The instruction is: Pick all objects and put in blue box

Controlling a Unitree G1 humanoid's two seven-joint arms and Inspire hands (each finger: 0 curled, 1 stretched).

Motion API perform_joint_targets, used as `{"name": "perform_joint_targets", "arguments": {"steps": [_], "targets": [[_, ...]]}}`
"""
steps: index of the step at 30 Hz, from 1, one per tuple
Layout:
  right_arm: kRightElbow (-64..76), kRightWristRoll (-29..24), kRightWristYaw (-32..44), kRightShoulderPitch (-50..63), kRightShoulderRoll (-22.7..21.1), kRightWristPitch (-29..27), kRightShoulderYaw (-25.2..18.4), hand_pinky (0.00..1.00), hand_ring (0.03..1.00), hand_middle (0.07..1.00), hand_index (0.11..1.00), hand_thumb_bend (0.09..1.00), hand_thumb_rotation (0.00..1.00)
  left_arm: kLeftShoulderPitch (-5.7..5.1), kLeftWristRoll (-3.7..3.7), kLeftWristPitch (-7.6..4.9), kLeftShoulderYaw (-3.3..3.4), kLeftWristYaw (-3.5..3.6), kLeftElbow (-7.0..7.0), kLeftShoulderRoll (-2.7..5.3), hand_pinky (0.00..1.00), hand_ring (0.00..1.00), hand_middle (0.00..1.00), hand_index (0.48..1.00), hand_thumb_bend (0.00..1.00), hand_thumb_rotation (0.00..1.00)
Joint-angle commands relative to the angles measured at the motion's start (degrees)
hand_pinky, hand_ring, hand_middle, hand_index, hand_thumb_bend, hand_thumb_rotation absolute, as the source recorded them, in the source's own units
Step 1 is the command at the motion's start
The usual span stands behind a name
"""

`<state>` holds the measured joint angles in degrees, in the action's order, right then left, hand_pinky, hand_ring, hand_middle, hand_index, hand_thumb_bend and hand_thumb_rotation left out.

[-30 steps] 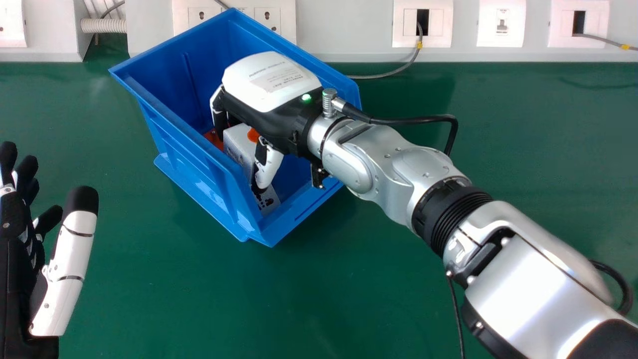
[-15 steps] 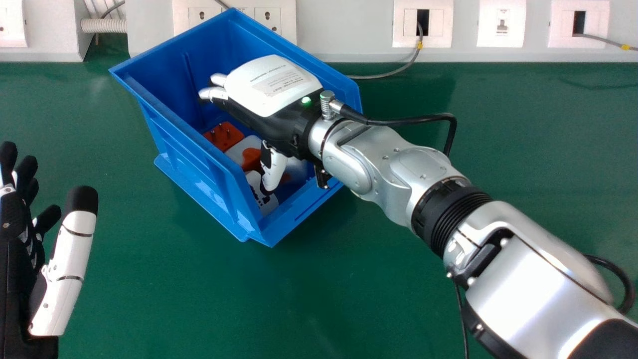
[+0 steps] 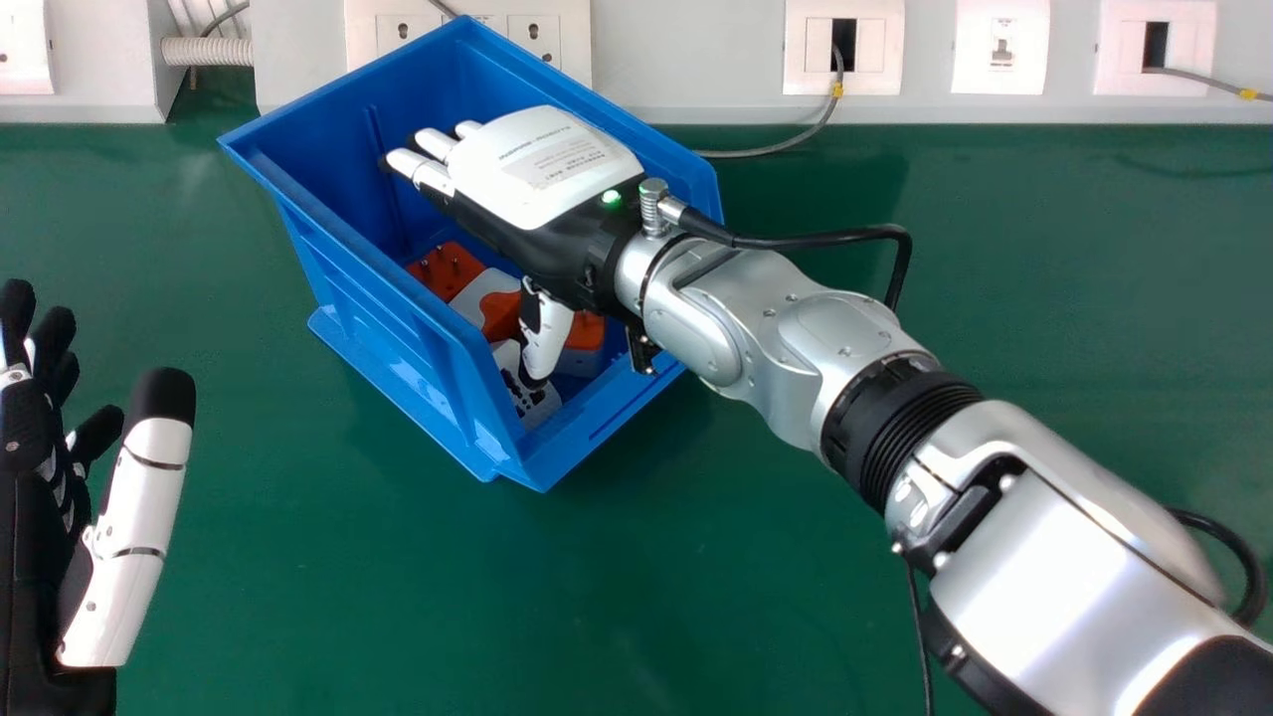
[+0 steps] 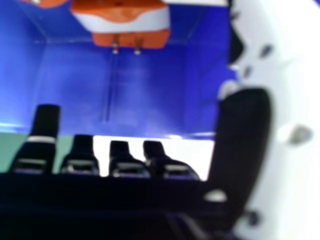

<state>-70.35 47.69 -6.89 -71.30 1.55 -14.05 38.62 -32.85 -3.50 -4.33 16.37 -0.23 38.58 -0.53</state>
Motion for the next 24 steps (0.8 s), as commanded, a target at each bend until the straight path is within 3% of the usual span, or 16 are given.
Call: {"name": "perform_joint_targets", "arguments": {"steps": [1,6,12,16,19,24], "targets": [[2.2,-0.9,-0.9,-1.0,-0.8,0.0,-0.9,0.81,0.976,1.000,0.962,0.795,0.00,0.04,-0.41,-1.04,0.70,-0.28,0.12,-0.48,0.91,0.99,0.98,1.000,0.59,0.80],[5.5,-1.3,-1.1,0.1,-2.3,-0.5,-1.8,0.82,0.972,1.000,0.961,0.819,0.00,0.22,-0.57,-1.04,1.05,-0.10,-0.30,-0.83,0.91,0.99,0.99,1.000,0.58,0.80],[12.4,-0.3,-1.9,2.4,-5.5,-0.4,-1.9,0.83,0.979,1.000,0.947,0.855,0.00,0.34,-0.12,-0.99,1.38,0.24,-0.45,-1.15,0.91,0.99,0.99,1.000,0.57,0.80],[22.4,1.6,-2.2,5.7,-10.4,-0.4,-2.0,0.84,0.982,1.000,0.937,0.857,0.00,0.11,-0.14,-0.44,1.59,0.61,0.21,-1.35,0.91,0.98,0.98,1.000,0.56,0.80],[30.5,2.2,-1.7,9.1,-13.8,-0.3,-3.0,0.86,0.985,1.000,0.933,0.845,0.00,0.28,-0.24,-0.30,1.76,0.70,0.12,-1.57,0.91,0.98,0.98,1.000,0.56,0.80],[47.8,2.1,0.6,18.1,-20.0,1.2,-7.2,0.87,0.992,1.000,0.939,0.798,0.00,0.83,0.25,-0.16,2.25,1.14,-0.39,-1.97,0.91,0.98,0.98,1.000,0.56,0.80]]}}
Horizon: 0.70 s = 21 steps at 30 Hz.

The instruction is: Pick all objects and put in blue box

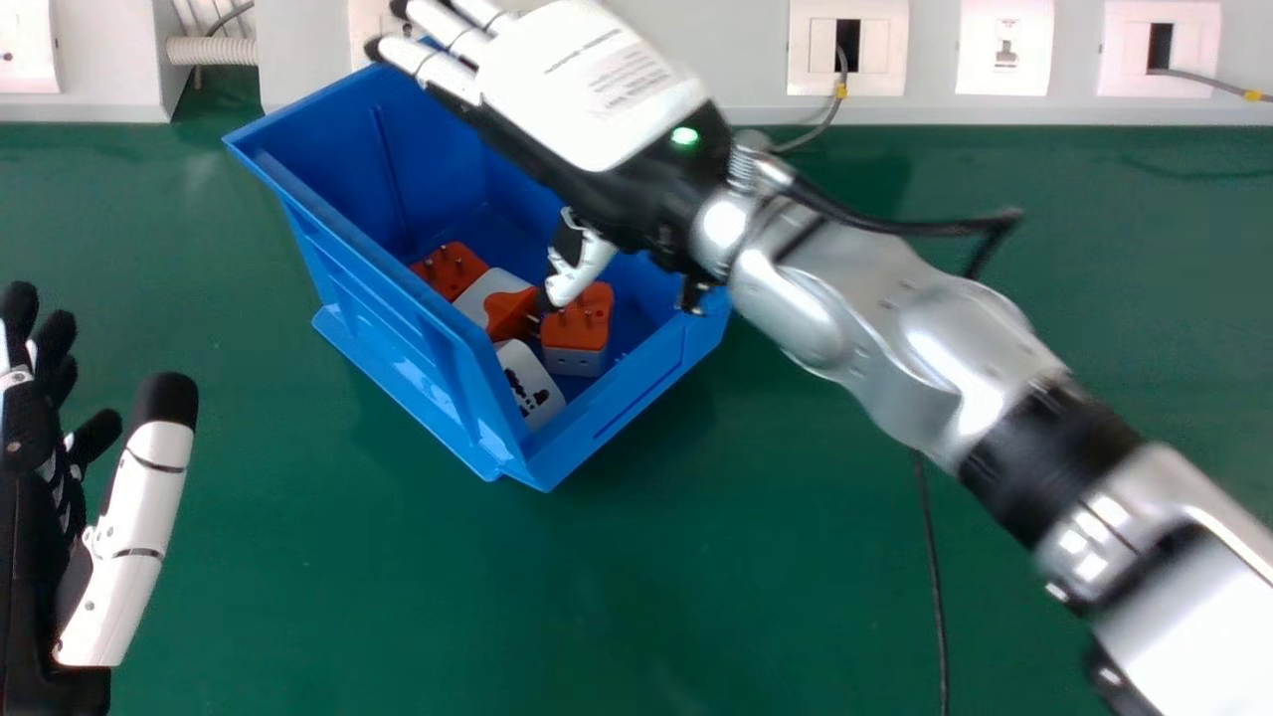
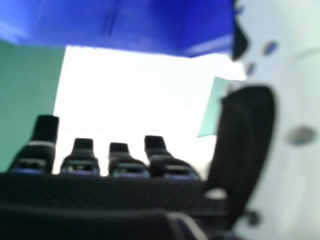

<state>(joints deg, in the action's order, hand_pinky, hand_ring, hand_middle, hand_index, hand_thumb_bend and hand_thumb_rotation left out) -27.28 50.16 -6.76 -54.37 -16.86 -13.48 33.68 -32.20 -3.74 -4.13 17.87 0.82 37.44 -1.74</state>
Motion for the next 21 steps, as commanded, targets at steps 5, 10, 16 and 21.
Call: {"name": "perform_joint_targets", "arguments": {"steps": [5,10,16,21], "targets": [[23.4,-3.4,-0.3,15.9,-5.9,1.1,-10.1,0.88,0.996,1.000,0.944,0.752,0.00,0.13,1.26,-1.02,1.27,0.74,-0.19,-1.13,0.91,0.99,0.98,1.000,0.57,0.80],[36.5,-8.9,1.3,27.9,-5.3,2.0,-16.7,0.92,0.999,0.999,0.942,0.704,0.00,0.02,1.37,-1.82,1.46,1.02,-1.25,-1.70,0.92,0.99,0.99,1.000,0.59,0.80],[42.9,-16.9,-2.4,43.3,-2.1,-1.2,-22.5,0.92,1.000,0.998,0.934,0.710,0.00,0.82,1.24,-2.82,1.25,1.60,-3.19,-2.41,0.95,0.99,0.99,1.000,0.62,0.80],[39.8,-22.1,-5.9,53.0,1.0,-6.3,-24.9,0.89,1.000,0.999,0.950,0.536,0.20,2.01,0.32,-2.90,0.35,1.75,-3.58,-2.81,0.97,1.00,0.99,0.994,0.66,0.81]]}}
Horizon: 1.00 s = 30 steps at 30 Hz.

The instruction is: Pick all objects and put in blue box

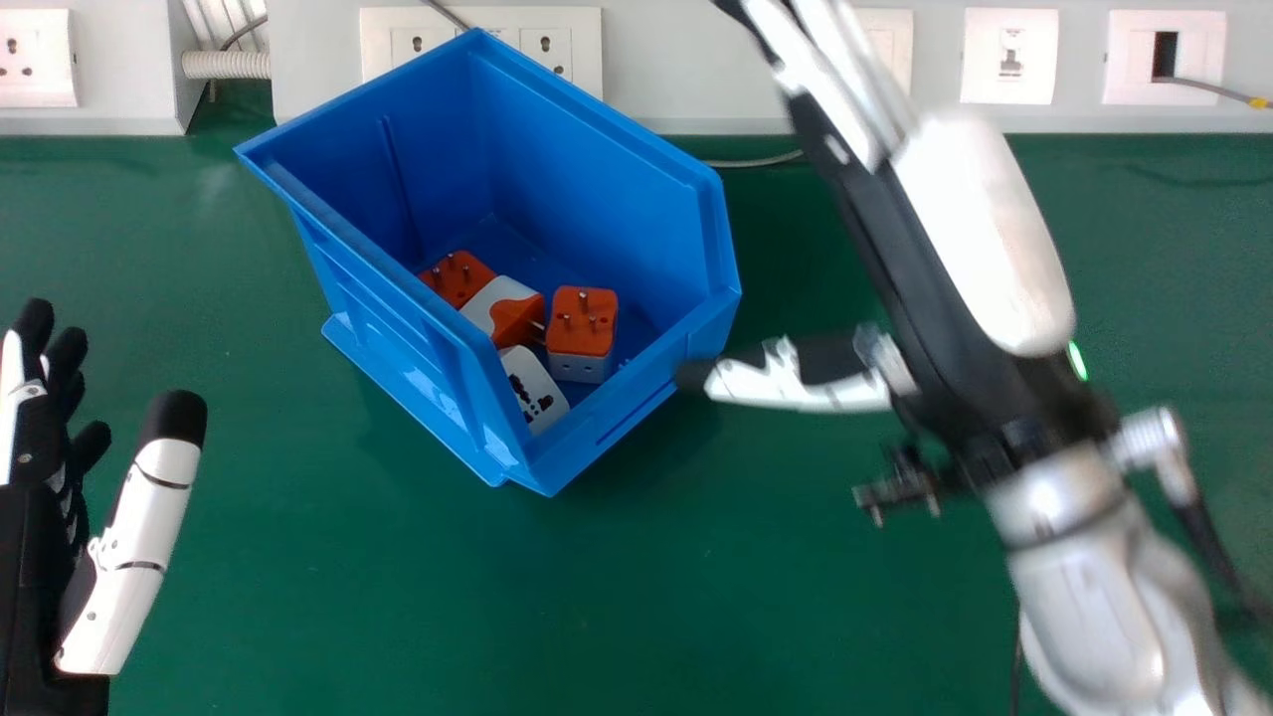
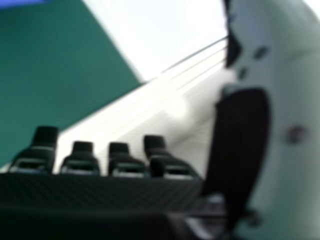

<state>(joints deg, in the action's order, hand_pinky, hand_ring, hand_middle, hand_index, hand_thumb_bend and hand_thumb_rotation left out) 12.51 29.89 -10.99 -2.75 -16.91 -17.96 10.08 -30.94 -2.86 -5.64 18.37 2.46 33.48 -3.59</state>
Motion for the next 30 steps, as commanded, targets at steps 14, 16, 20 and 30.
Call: {"name": "perform_joint_targets", "arguments": {"steps": [14,16,20,30], "targets": [[-4.3,-19.4,2.2,10.1,11.9,3.4,-5.1,0.91,1.000,1.000,0.989,0.370,0.82,6.58,-3.73,-1.25,-3.01,-0.38,-2.42,-2.59,0.99,1.00,0.98,0.981,0.69,0.81],[-5.2,-21.2,2.4,10.2,13.4,3.9,-5.5,0.93,1.000,1.000,0.993,0.375,0.89,7.75,-3.84,-1.93,-3.29,-0.12,-3.13,-3.11,0.99,1.00,0.99,0.987,0.69,0.82],[-8.0,-25.2,4.2,9.1,14.6,2.4,-6.8,0.94,1.000,1.000,0.997,0.386,0.95,9.56,-3.20,-4.81,-3.06,0.34,-6.42,-4.30,0.98,1.00,0.99,0.995,0.69,0.82],[-10.9,-33.1,10.9,7.3,14.3,0.1,-10.5,0.99,1.000,1.000,1.000,0.381,0.99,10.12,-1.81,-9.24,-2.96,0.10,-12.01,-4.65,0.99,1.00,1.00,1.000,0.66,0.83]]}}
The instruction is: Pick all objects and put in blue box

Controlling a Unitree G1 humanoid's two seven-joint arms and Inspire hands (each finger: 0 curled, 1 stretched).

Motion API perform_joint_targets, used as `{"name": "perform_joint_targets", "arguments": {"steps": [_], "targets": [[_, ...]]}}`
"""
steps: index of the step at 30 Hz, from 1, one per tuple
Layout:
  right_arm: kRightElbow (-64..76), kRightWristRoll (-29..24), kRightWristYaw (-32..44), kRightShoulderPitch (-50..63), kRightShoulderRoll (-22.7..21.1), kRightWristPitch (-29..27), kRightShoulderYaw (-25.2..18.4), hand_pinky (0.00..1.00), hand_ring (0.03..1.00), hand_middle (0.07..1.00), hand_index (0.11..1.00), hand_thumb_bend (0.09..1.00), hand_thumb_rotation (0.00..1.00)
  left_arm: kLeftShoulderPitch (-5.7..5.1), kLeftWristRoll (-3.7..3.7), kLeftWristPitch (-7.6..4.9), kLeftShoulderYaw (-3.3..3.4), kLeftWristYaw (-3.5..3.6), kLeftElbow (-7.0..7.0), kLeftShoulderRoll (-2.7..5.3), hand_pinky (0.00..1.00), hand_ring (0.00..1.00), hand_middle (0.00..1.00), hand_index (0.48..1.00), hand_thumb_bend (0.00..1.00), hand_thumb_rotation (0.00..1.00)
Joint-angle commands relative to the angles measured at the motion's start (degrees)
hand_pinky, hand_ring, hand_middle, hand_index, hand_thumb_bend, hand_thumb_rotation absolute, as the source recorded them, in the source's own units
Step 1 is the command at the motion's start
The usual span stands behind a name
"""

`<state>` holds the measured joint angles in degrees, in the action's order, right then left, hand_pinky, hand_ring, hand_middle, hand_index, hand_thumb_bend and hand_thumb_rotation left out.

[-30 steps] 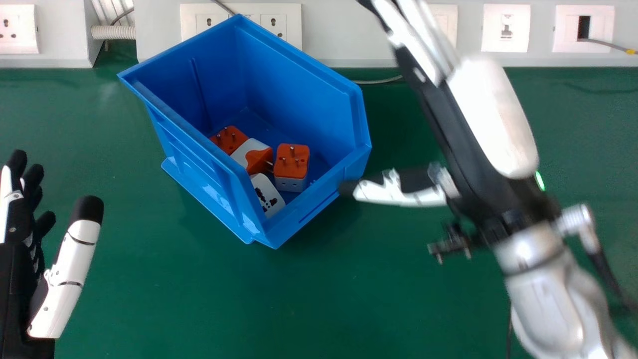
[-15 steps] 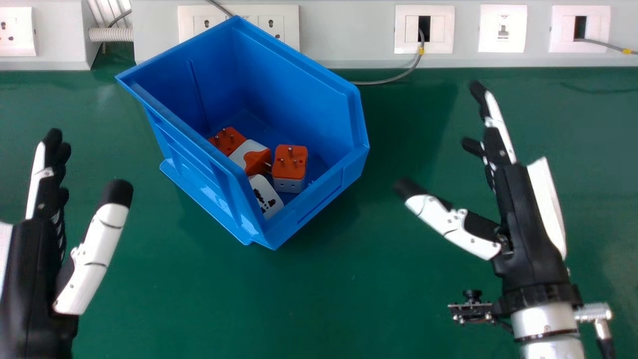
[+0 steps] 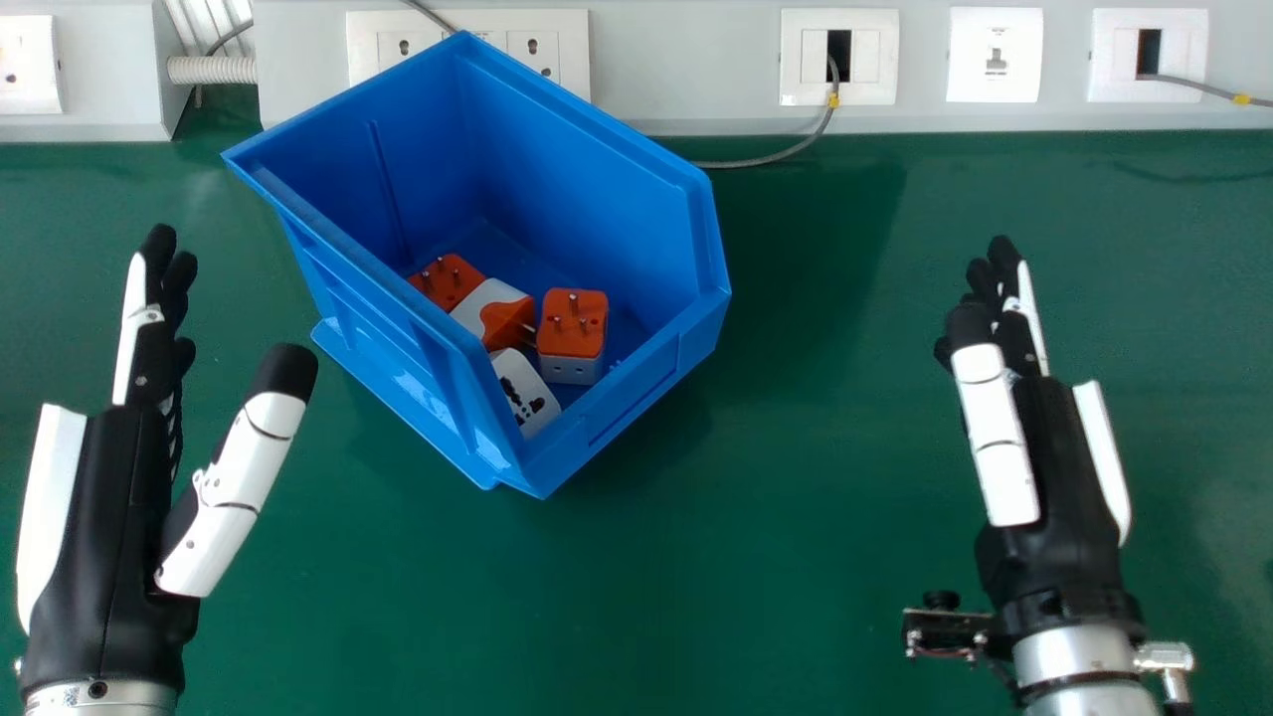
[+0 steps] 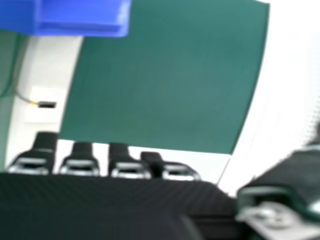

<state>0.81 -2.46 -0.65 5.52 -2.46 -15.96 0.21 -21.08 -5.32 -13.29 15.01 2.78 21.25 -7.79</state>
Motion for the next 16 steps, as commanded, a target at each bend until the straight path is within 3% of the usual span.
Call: {"name": "perform_joint_targets", "arguments": {"steps": [1,4,6,9,12,14,16], "targets": [[0.9,-0.6,0.6,-1.0,0.0,-2.0,-0.7,0.99,1.000,1.000,1.000,0.375,1.00,0.30,0.82,-1.65,0.52,-0.15,0.01,-0.58,0.99,1.00,1.00,1.000,0.65,0.82],[0.8,0.1,0.6,-0.9,0.5,-2.4,-0.9,1.00,1.000,1.000,1.000,0.365,1.00,0.01,0.93,-1.21,0.71,-0.11,0.27,-0.81,0.99,1.00,1.00,1.000,0.64,0.82],[0.4,0.9,0.5,-0.7,0.4,-3.1,-0.8,1.00,1.000,1.000,1.000,0.359,1.00,-0.54,0.26,-0.83,0.50,-0.42,0.88,-0.61,0.99,1.00,1.00,1.000,0.64,0.82],[0.3,2.0,1.0,0.0,-0.7,-3.8,-1.1,1.00,1.000,1.000,1.000,0.373,1.00,-1.73,-1.42,-0.96,-0.58,-1.42,1.75,0.46,0.99,1.00,1.00,1.000,0.63,0.82],[0.2,2.5,1.8,0.7,-2.3,-4.9,-2.0,1.00,1.000,1.000,1.000,0.403,1.00,-3.12,-3.60,-1.57,-2.01,-2.72,2.31,1.71,0.98,1.00,1.00,1.000,0.61,0.82],[-0.2,2.9,2.4,1.2,-3.4,-5.9,-2.8,1.00,1.000,1.000,1.000,0.427,1.00,-3.79,-4.82,-1.80,-2.92,-3.59,2.15,2.44,0.98,1.00,1.00,1.000,0.60,0.83],[-1.0,3.5,2.5,1.3,-4.2,-7.1,-3.4,1.00,1.000,1.000,1.000,0.440,1.00,-3.66,-5.58,-2.13,-3.49,-4.19,1.17,2.68,0.98,1.00,1.00,1.000,0.59,0.83]]}}
